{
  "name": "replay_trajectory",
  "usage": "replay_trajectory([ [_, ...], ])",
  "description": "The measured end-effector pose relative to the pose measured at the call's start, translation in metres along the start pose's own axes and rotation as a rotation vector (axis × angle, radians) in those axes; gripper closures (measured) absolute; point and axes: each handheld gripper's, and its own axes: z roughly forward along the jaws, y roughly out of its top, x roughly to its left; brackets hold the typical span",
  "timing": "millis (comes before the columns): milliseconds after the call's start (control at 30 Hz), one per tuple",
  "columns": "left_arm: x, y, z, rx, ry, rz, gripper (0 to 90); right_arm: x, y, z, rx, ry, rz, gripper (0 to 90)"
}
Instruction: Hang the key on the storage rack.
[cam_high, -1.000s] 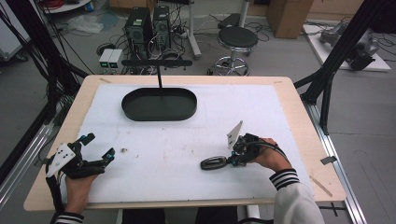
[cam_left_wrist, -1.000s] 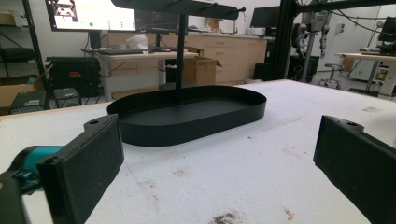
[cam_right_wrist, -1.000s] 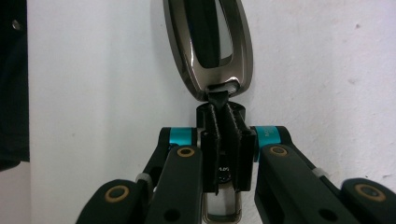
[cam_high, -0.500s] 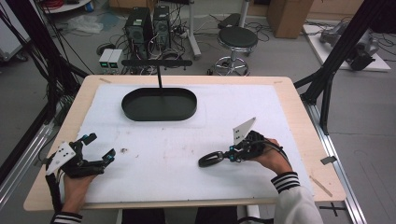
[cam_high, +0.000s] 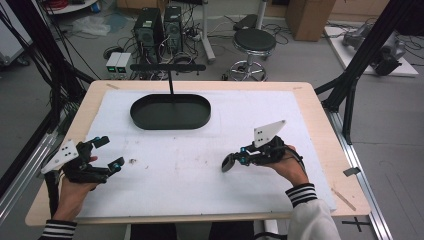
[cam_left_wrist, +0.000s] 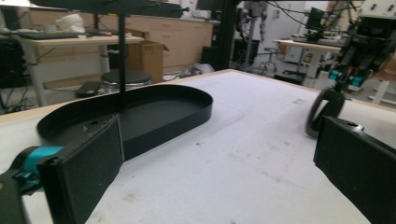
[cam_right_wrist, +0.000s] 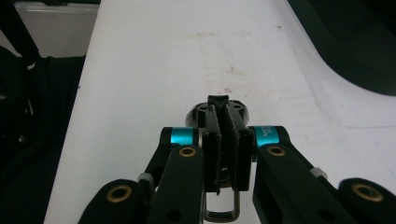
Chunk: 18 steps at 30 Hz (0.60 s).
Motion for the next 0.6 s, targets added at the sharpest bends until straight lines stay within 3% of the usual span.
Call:
replay_trajectory([
  [167,-0.004,0.014,0.010,0.024,-0.041,0.034,2.1,-0.001,0.006,0.000,-0.045,-0.014,0.002,86.4],
  [367,-0.009,0.028,0.028,0.029,-0.097,0.055,2.1,-0.004,0.028,-0.004,-0.118,0.003,-0.025,86.4],
  [467,-0.012,0.036,0.040,0.060,-0.153,0.063,2.1,-0.005,0.038,-0.004,-0.152,0.006,-0.042,86.3],
  [600,-0.013,0.042,0.048,0.084,-0.182,0.085,2.1,-0.007,0.050,-0.003,-0.177,0.018,-0.059,86.3],
])
